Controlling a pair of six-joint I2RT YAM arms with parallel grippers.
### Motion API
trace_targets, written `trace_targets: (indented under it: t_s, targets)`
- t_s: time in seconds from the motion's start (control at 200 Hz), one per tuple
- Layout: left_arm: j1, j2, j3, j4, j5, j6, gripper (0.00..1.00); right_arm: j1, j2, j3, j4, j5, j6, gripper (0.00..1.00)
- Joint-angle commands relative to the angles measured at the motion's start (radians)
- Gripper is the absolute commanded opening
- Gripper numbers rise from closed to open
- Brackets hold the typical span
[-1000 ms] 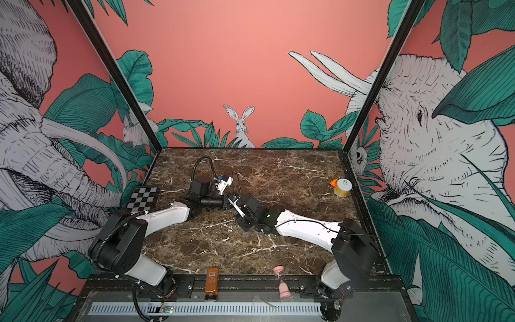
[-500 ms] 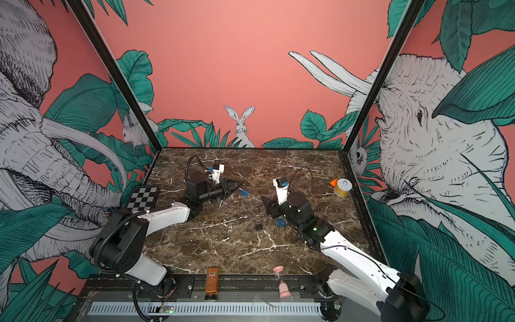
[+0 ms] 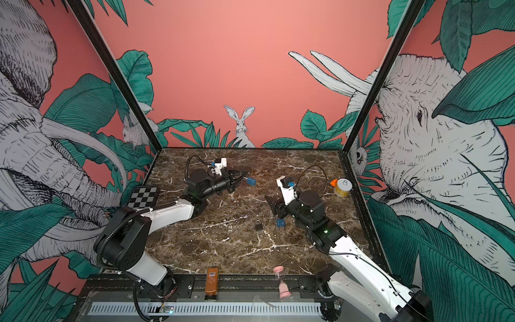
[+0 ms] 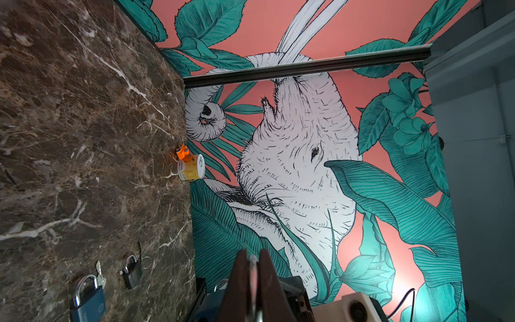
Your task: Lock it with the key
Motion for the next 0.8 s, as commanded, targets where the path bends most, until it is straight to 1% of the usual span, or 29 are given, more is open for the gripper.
trace_targets:
  t_s: [0.0, 0.18, 0.19, 0.21, 0.395, 0.45, 0.505, 0.595, 0.715, 0.795]
  targets:
    - [0.0, -0.036, 0.004, 0.045, 0.009, -0.018, 0.0, -0.009, 0.004, -0.009, 0.061, -0.043, 0.007, 0.66]
    - [0.0, -0.021, 0.007, 0.04, 0.009, -0.007, 0.0, -0.023, 0.005, -0.017, 0.068, -0.066, 0.016, 0.66]
    - [0.0, -0.02, 0.007, 0.04, 0.033, -0.006, 0.0, -0.025, 0.007, -0.019, 0.069, -0.068, 0.018, 0.66]
    - [0.0, -0.017, 0.009, 0.039, 0.043, -0.006, 0.0, -0.028, 0.01, -0.023, 0.071, -0.07, 0.02, 0.66]
    - [0.001, -0.008, 0.019, 0.041, 0.05, -0.026, 0.0, -0.057, 0.016, -0.071, 0.129, -0.109, 0.053, 0.65]
    - [0.001, -0.012, 0.02, 0.035, 0.051, -0.026, 0.0, -0.074, 0.011, -0.082, 0.151, -0.144, 0.07, 0.62]
    - [0.001, -0.017, 0.025, 0.021, 0.057, -0.025, 0.0, -0.102, 0.017, -0.086, 0.17, -0.204, 0.096, 0.58]
    - [0.001, -0.025, 0.033, -0.009, 0.071, -0.02, 0.0, -0.135, 0.036, -0.089, 0.203, -0.295, 0.142, 0.53]
    - [0.001, -0.033, 0.053, -0.04, 0.098, -0.012, 0.0, -0.146, 0.05, -0.109, 0.254, -0.3, 0.162, 0.52]
    - [-0.001, -0.037, 0.058, -0.037, 0.113, -0.014, 0.0, -0.15, 0.073, -0.098, 0.282, -0.325, 0.173, 0.52]
